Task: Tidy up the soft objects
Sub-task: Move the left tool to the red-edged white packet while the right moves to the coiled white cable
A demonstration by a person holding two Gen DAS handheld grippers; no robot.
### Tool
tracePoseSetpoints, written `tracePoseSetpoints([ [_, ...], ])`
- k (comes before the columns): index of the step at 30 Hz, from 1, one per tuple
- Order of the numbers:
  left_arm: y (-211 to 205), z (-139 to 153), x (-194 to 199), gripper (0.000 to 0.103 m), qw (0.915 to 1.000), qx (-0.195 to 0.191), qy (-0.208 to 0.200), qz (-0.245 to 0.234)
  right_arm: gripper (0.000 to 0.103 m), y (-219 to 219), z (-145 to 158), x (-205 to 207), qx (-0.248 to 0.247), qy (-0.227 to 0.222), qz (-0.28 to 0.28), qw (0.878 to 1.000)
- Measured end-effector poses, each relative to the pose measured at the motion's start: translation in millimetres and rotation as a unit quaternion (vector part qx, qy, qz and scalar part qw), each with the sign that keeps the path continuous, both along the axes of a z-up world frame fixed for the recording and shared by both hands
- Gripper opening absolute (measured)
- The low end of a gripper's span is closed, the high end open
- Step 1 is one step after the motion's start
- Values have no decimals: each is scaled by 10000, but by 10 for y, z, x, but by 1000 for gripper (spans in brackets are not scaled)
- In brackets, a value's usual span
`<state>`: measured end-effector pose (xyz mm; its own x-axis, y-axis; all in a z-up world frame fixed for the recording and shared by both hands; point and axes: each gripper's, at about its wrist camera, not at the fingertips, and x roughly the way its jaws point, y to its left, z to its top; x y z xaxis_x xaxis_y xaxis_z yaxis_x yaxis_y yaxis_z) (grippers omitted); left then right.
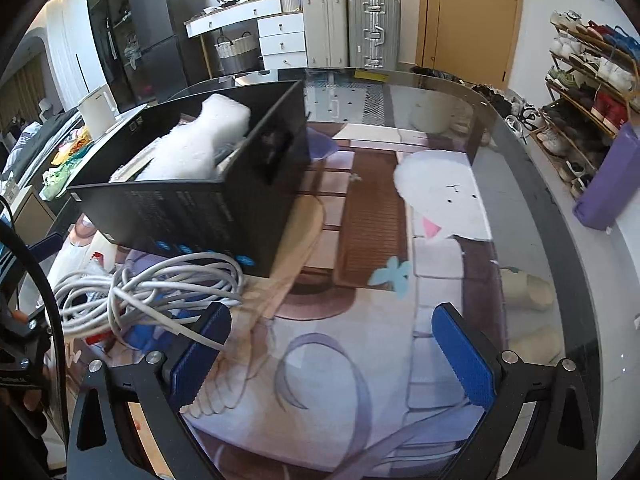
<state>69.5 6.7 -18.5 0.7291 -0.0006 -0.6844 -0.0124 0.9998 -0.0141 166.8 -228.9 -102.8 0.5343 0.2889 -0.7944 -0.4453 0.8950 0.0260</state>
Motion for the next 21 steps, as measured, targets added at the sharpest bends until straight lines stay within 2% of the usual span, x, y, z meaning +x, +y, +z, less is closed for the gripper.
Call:
tracePoseSetpoints([
  [15,-47,-6,2,103,9999,60,54,-112,102,84,34,-209,-457,-7,927,9947],
  [18,-50,-8,0,103,9999,73,57,-120,102,15,76,-238,-371,24,986,9944],
  [21,-65,-12,2,103,9998,108,68,-137,102,-52,194,-266,-229,-149,859,9959],
])
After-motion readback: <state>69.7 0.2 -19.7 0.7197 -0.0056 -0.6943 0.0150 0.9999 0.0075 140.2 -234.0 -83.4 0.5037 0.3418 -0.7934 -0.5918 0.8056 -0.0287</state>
